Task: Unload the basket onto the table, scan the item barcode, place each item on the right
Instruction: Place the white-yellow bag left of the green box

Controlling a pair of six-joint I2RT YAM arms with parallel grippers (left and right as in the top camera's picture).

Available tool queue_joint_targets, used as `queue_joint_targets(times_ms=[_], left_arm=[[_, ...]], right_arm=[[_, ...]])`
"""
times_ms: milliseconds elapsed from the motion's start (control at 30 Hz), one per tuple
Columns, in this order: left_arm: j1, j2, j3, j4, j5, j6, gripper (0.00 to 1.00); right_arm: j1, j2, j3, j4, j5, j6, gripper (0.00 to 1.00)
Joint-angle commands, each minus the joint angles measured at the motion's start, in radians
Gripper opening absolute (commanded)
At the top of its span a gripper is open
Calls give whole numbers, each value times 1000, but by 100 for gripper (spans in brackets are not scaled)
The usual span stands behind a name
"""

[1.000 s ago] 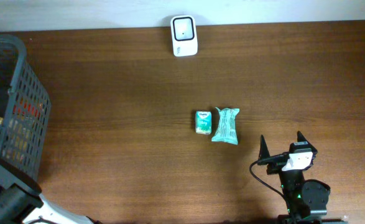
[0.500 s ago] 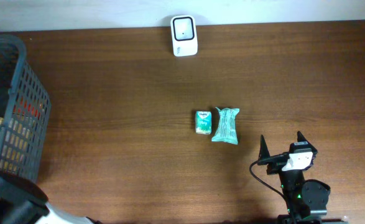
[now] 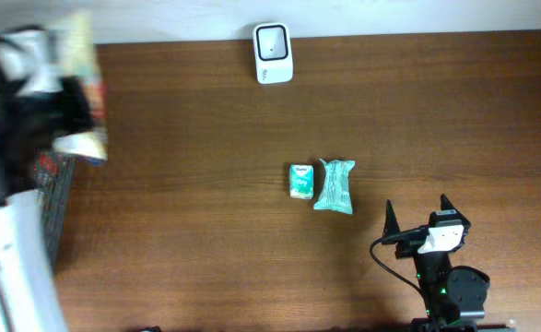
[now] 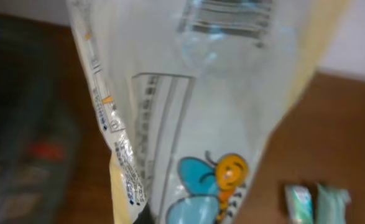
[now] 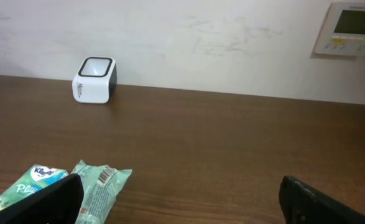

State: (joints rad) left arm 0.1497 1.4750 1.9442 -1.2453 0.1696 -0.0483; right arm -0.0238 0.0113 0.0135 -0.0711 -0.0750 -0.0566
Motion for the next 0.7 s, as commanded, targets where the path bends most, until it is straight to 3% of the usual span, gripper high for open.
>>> queue_joint_targets(times_ms=[0,200,467,533,600,633,667], left_arm=[[-197,77,-163,15,-122,-89,0],[-433,263,-479,255,-144,-307,0],[-604,483,-507,428,-145,-367,0],[-613,520,-507,435,-144,-397,17],[-612,530,-507,432,-136,-397,77],[-612,528,-504,430,-113,-397,91],[-612,519,-496,425,-106,-397,99]], right_arm=[[-3,-8,-8,0,8,2,99],[-3,-8,-8,0,8,2,99],[-3,-8,-8,0,8,2,99],[-3,-8,-8,0,8,2,99],[-3,-8,-8,0,8,2,99],[-3,-8,-8,0,8,2,99],[-3,-8,-8,0,8,2,99]])
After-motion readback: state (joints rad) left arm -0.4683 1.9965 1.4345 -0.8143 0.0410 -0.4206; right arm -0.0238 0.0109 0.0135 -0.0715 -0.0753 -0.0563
